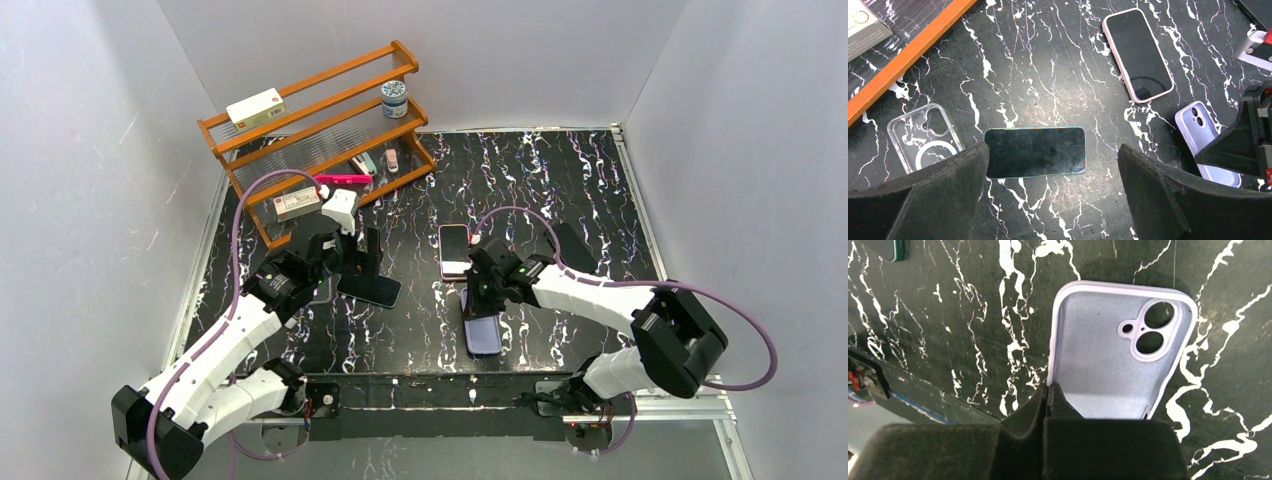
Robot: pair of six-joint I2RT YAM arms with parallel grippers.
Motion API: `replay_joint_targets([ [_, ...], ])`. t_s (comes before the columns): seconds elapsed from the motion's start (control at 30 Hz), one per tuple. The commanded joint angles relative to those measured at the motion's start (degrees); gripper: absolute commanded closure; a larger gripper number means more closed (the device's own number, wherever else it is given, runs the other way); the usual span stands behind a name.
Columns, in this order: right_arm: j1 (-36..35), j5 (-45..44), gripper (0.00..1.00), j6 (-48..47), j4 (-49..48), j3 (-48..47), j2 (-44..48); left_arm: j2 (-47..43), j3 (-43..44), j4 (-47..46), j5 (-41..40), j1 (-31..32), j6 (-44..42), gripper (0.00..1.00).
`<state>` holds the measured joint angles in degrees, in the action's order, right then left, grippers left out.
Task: Put the phone into the phone case
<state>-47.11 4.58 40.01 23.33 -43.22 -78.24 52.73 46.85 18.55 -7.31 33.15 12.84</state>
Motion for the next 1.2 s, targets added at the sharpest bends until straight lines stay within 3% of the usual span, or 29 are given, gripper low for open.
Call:
replay_joint_targets([
  [0.0,-0.43,-2.87,0.96,-2.93,-4.36,-1.62,-2.0,-1.23,-0.18,1.32,-1.48,-0.06,-0.18,0.02],
  [0.17,-0.39,-5.02,0.81,-3.32,-3.82,-2.94,-2.61,-1.3,-0.18,1.41,-1.48,-0.01,-0.18,0.02],
  [0.3,-0.34,-10.43,0.55,-2.84,-0.28,-5.56,-1.75,-1.5,-0.18,1.43,-1.57,-0.01,-0.17,0.02],
  [0.4,0.99,-13.69,0.25,-2.83,1.39,-7.25,-0.36,-1.65,-0.18,1.37,-1.36,-0.01,-0.1,0.02],
  [0.57,9.76,-11.93,0.02,-2.35,-0.85,-5.29,2.11,-1.62,-0.22,1.32,-0.62,-0.01,-0.09,0.02],
  [0.87,30.07,-14.16,0.01,-2.5,-7.96,-3.27,4.07,-2.0,-0.27,1.24,0.01,-0.01,0.08,0.02],
  [1.17,43.54,-12.24,0.01,-5.45,-20.55,-6.77,-6.73,-3.09,-0.5,1.22,0.04,-0.01,0.08,0.02],
])
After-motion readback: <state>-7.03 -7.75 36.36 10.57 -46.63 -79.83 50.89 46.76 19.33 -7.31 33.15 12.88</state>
